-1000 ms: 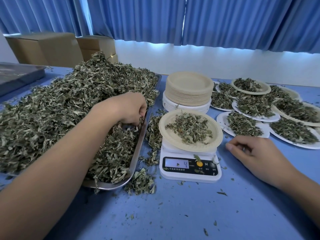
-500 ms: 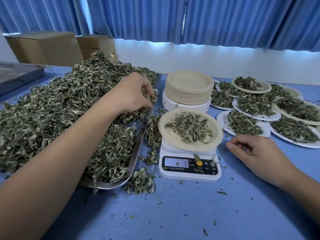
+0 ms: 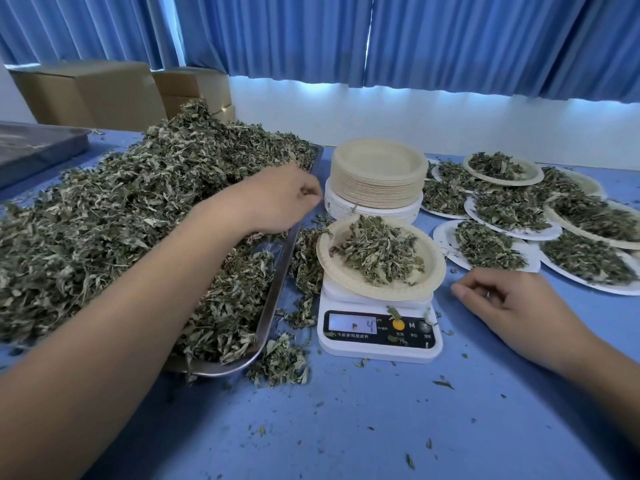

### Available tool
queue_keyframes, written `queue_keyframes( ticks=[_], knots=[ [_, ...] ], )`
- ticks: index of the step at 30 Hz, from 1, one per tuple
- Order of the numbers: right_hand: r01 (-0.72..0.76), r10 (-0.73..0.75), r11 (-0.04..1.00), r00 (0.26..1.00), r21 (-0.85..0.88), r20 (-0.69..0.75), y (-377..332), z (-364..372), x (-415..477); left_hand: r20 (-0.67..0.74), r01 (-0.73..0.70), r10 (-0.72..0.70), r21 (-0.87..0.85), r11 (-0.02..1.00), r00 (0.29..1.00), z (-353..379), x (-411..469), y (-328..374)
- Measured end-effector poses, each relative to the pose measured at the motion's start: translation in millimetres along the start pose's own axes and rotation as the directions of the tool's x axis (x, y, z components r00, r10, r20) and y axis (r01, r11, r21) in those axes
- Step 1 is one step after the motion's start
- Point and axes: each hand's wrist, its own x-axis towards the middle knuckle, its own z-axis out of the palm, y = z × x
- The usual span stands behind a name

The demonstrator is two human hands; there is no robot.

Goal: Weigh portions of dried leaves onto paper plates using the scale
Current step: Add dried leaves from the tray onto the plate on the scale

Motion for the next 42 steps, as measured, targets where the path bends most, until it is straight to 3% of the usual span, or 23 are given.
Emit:
queue_keyframes(
  ticks=[2,4,6,10,15,22,28,37,42],
  knots=[
    [0.005,-0.005,1.0,1.0,0.011,-0.002,-0.8,0.0,-0.1,0.109,0.096,-0.122,0.218,0.971,0.987,0.0,0.9,-11.4],
    [0.009,-0.009,1.0,1.0,0.008,0.0,-1.3,-0.2,0.2,0.269,0.108,-0.196,0.311,0.944,0.943,3.4,-0.6,-18.1],
    [0.012,-0.012,1.0,1.0,0.001,0.002,-1.0,-0.3,0.3,0.382,0.076,-0.206,0.328,0.942,0.901,8.3,-0.5,-20.8],
    [0.016,-0.015,1.0,1.0,0.007,-0.008,-1.1,-0.3,0.2,0.431,0.079,-0.209,0.3,0.951,0.878,0.5,1.4,-27.1],
    [0.018,-0.018,1.0,1.0,0.006,-0.01,-1.1,-0.4,0.7,0.56,0.075,-0.223,0.275,0.959,0.798,-8.5,-3.4,-29.0],
    [0.019,-0.019,1.0,1.0,0.01,-0.01,-2.4,0.3,-0.6,0.536,0.166,-0.278,0.248,0.954,0.797,-3.4,-4.5,-26.8],
    [0.022,-0.022,1.0,1.0,0.023,-0.015,-4.5,-0.2,-1.1,0.346,0.171,-0.211,0.145,0.975,0.914,-12.6,-2.4,-28.8],
    [0.02,-0.02,0.999,1.0,0.025,-0.012,-4.3,-0.6,-1.1,0.195,0.122,-0.145,0.129,0.984,0.97,-18.1,-1.4,-24.8],
    [0.023,-0.022,1.0,1.0,0.021,-0.009,-4.2,-0.9,-0.9,0.207,0.128,-0.148,0.106,0.986,0.967,-19.6,-4.5,-20.0]
  ],
)
